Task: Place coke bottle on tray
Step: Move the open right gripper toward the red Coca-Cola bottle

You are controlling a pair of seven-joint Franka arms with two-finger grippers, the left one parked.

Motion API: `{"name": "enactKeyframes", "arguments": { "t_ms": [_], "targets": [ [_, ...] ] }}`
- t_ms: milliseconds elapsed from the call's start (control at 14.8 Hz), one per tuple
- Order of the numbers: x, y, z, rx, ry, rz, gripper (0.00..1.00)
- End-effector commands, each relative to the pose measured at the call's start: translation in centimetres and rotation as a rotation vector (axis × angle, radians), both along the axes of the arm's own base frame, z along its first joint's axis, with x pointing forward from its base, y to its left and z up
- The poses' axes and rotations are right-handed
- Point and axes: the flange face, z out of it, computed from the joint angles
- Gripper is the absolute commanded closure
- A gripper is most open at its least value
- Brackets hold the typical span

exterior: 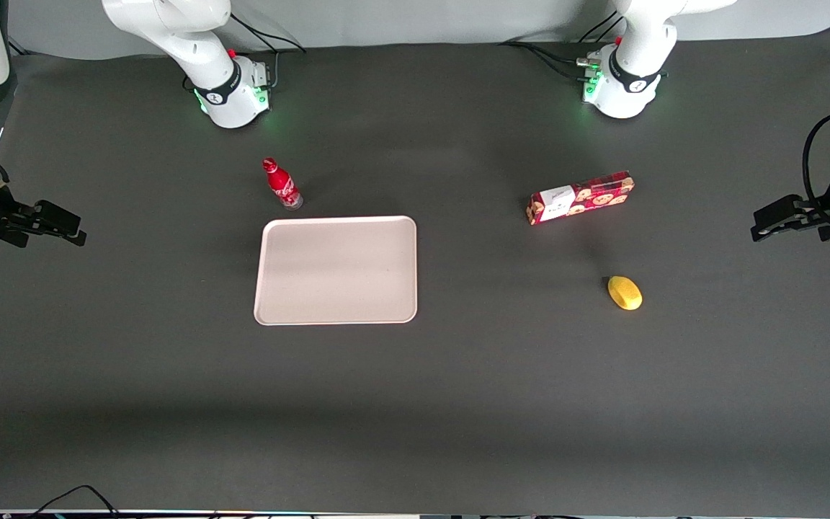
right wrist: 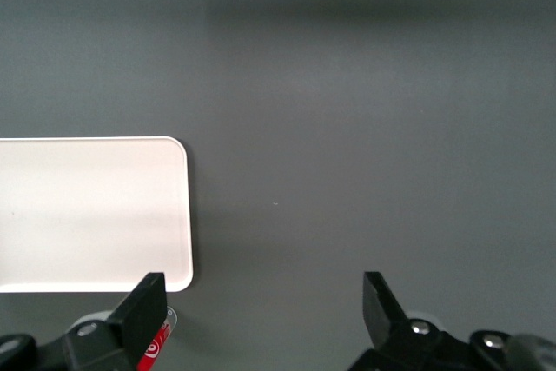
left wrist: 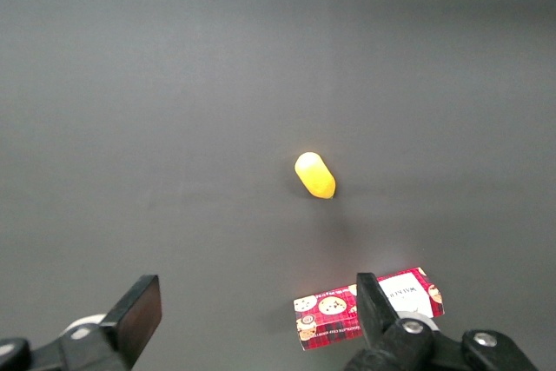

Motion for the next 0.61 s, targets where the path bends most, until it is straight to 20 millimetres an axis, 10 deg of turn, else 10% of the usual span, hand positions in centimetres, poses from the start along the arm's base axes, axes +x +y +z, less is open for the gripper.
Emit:
{"name": "enactKeyframes", "arguments": {
  "t_ms": [0,270,541],
  "targets": [
    [-0.5,-0.5,-0.1,-0.004,0.056,0.005,0.00],
    [-4.1,-0.5,-2.0,0.080,0.082,-0.030,0.00],
    [-7.7,7.4,-4.3,0.055,0.097,-0.156,0.00]
  ]
}}
